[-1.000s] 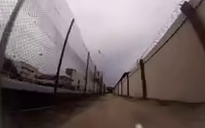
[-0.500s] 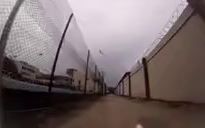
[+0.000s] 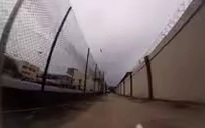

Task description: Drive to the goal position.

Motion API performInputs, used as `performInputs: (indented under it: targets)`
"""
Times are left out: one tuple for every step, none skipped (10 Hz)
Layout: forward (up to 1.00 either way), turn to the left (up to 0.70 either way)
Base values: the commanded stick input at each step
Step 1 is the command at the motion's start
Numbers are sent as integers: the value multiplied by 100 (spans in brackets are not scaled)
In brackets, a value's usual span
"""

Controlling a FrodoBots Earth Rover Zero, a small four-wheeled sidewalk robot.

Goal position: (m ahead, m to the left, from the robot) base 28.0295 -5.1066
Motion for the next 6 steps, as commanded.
performInputs:
  targets:
    - [84, 3]
    - [84, 3]
    - [84, 3]
    - [84, 3]
    - [84, 3]
    - [84, 3]
